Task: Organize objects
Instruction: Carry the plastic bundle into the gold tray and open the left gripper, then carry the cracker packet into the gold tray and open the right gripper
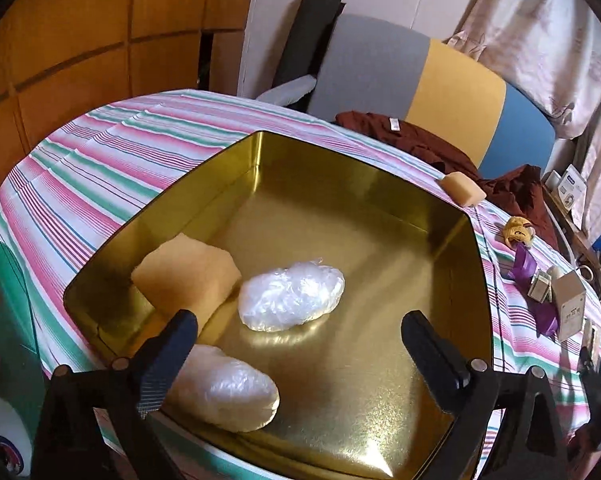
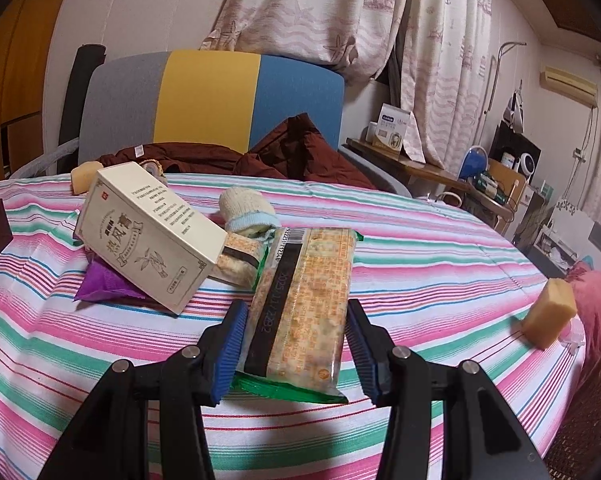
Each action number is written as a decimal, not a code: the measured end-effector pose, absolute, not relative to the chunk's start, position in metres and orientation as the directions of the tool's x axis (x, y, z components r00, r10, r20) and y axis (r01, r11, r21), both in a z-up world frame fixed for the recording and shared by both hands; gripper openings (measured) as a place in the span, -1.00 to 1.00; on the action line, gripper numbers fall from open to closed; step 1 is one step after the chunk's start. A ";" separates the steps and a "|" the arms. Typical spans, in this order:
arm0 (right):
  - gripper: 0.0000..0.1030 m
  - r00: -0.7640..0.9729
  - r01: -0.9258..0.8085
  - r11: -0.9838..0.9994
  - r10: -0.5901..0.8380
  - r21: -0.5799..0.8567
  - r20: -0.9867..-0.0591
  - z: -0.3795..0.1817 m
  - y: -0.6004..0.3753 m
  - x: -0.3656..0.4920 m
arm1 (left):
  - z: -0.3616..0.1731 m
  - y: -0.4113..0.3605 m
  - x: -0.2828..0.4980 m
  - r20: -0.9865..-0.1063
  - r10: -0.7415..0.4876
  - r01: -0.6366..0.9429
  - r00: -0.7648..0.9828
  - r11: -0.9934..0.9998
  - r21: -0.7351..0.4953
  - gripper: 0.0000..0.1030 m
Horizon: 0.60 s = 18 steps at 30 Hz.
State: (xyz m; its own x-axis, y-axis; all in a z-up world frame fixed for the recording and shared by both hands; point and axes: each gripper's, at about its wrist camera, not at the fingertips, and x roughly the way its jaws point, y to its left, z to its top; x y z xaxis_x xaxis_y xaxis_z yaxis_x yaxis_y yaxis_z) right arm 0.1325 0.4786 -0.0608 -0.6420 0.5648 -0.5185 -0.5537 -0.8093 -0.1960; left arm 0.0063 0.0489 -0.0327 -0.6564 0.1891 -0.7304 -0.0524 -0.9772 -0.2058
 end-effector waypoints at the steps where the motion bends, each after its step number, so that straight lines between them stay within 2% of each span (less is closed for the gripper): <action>1: -0.03 -0.646 -0.551 -0.810 0.566 -0.201 -0.512 -0.060 0.477 0.133 | -0.033 0.048 0.008 -0.725 0.195 -0.055 -0.660 -0.976 -0.212 0.99; 7: -0.03 -0.673 -0.504 -0.829 0.553 -0.244 -0.490 -0.050 0.458 0.134 | -0.034 0.048 0.014 -0.716 0.213 -0.074 -0.664 -0.972 -0.221 0.99; 10: -0.03 -0.725 -0.458 -0.864 0.500 -0.210 -0.474 -0.035 0.431 0.138 | -0.034 0.050 0.015 -0.724 0.219 -0.084 -0.654 -0.972 -0.219 0.99; 14: -0.03 -0.820 -0.332 -0.937 0.345 -0.111 -0.457 -0.007 0.382 0.137 | -0.033 0.050 0.014 -0.728 0.218 -0.082 -0.650 -0.973 -0.218 0.99; 18: -0.03 -0.870 -0.103 -0.994 0.111 -0.042 -0.481 0.013 0.322 0.117 | -0.031 0.044 0.011 -0.744 0.234 -0.058 -0.626 -0.965 -0.255 0.99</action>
